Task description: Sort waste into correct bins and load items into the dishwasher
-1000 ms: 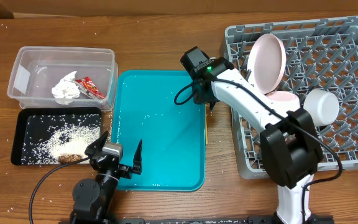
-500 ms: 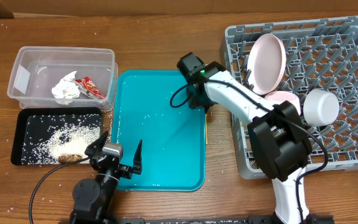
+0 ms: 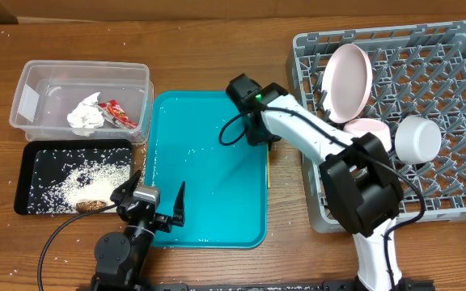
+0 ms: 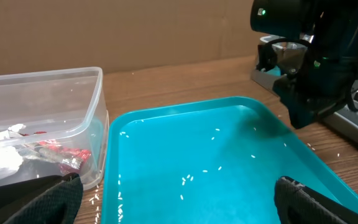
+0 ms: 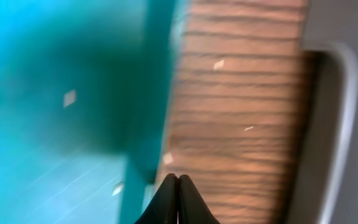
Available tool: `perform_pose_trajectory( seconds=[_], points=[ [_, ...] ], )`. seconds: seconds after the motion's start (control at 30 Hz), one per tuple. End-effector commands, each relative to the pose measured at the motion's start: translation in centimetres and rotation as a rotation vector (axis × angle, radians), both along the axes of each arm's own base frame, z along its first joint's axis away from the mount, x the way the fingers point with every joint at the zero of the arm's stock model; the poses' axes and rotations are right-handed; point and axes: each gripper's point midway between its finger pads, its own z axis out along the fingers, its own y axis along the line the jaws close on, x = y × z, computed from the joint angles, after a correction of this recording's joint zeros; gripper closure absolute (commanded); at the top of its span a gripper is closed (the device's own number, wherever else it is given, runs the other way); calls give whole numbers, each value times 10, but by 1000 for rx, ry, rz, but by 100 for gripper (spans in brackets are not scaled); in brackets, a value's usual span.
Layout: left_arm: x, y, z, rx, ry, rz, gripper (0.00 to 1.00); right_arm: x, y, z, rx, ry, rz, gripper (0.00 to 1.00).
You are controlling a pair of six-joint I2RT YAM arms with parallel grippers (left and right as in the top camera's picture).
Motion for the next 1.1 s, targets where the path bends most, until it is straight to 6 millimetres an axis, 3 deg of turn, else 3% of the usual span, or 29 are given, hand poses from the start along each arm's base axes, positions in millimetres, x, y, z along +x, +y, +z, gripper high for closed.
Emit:
perform_pose_trajectory(
  seconds=[0.0, 0.17, 0.4, 0.5, 0.57, 0.73, 0.9, 1.07],
  points=[
    [-1, -3, 0, -8, -4, -12, 0, 16, -10, 14, -4, -61, -36, 96],
    [-1, -3, 0, -8, -4, -12, 0, 13, -8, -4, 5, -28, -35, 96],
    [-1, -3, 0, -8, -4, -12, 0, -4, 38, -8, 120, 16, 72, 96],
    [-1, -3, 0, -8, -4, -12, 0, -6, 47, -8, 129, 9, 92, 96],
    [-1, -3, 0, -8, -4, -12, 0, -4, 43, -7, 100, -3, 87, 96],
    [-1, -3, 0, -8, -4, -12, 0, 14, 2, 14, -59, -109, -20, 96],
    [-1, -3, 0, -8, -4, -12, 0, 19, -10, 7, -25, -75, -34, 96],
    [-1, -3, 0, -8, -4, -12, 0, 13, -3, -8, 66, -25, -41, 96]
  ],
)
